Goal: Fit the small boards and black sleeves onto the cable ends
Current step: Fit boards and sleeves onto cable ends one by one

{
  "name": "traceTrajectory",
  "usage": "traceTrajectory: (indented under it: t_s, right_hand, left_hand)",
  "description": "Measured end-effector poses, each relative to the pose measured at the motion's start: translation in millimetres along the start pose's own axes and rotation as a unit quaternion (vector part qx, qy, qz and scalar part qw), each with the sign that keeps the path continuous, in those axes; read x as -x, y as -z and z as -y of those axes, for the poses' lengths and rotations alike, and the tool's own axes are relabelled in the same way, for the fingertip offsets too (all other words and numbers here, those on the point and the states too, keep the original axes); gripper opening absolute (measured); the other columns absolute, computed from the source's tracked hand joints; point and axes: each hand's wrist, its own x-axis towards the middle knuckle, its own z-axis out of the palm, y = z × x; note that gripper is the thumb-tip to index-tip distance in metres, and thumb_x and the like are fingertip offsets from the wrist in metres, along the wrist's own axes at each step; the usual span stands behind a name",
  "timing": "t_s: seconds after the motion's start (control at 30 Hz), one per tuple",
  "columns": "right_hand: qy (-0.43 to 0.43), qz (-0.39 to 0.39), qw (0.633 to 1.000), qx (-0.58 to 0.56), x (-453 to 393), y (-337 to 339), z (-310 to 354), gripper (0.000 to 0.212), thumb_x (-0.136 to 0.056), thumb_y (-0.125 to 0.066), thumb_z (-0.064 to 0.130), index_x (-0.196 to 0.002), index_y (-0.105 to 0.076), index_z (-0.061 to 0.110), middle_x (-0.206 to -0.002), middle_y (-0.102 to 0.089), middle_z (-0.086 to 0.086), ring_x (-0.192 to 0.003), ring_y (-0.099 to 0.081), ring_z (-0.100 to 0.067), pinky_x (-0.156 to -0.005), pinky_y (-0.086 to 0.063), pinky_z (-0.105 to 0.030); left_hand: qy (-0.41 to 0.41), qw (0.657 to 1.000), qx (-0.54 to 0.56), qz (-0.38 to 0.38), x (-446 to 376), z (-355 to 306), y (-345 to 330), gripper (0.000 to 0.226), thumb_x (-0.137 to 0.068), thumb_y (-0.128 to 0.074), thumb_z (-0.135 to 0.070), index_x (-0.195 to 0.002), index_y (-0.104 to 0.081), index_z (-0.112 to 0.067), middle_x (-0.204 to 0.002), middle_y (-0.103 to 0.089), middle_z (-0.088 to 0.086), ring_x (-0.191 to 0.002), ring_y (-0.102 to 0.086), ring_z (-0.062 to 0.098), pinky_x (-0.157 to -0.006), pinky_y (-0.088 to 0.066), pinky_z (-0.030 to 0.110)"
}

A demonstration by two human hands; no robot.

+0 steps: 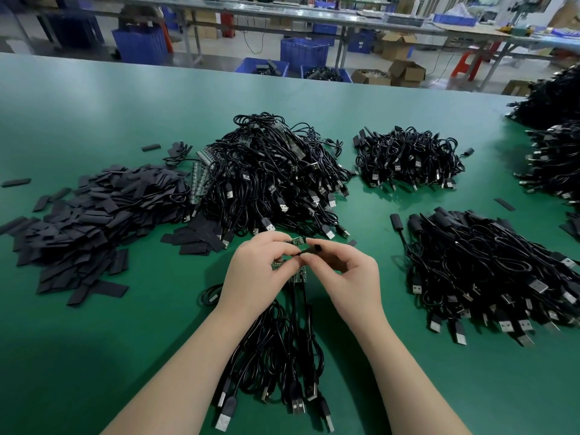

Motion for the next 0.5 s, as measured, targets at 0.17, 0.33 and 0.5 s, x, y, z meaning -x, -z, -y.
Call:
traceTrajectory:
  t_s: [0.17, 0.33, 0.5]
  right_hand:
    - [-0.038, -0.001, 0.998, -0.042, -0.9, 1.4, 0.6, 0.029, -0.082, -0.079, 0.006, -0.083, -0.075, 0.035, -0.080, -0.075, 0.017, -0.075, -0.069, 0.001, -0.069, -0.050, -0.010]
    - [-0.081, -0.054, 0.989, -0.111, -4.7, 2.1, -1.8, 0.022, -0.085, -0.074, 0.002, -0.081, -0.074, 0.023, -0.084, -0.077, 0.008, -0.079, -0.073, -0.008, -0.071, -0.053, -0.015]
    - [-0.105, -0.100, 0.976, -0.164, -5.4, 5.6, -5.2, 0.012, -0.085, -0.074, 0.003, -0.085, -0.073, 0.015, -0.089, -0.077, 0.000, -0.082, -0.073, -0.013, -0.076, -0.058, -0.023]
  left_hand:
    - [0.002, 1.000, 0.023, 0.000, 0.2, 2.9, -0.9, 0.007, -0.078, -0.080, -0.023, -0.084, -0.077, -0.023, -0.097, -0.056, -0.029, -0.087, -0.059, 0.000, -0.079, -0.047, 0.016]
    - [0.009, 0.998, 0.066, -0.018, -0.4, 3.3, 0.1, 0.016, -0.075, -0.082, -0.027, -0.087, -0.075, -0.036, -0.100, -0.061, -0.027, -0.082, -0.060, 0.004, -0.078, -0.045, 0.009]
    - [0.025, 0.999, 0.032, -0.023, 1.1, 2.9, -0.6, 0.027, -0.085, -0.072, -0.022, -0.086, -0.055, -0.041, -0.092, -0.063, -0.023, -0.089, -0.061, 0.001, -0.078, -0.048, 0.016]
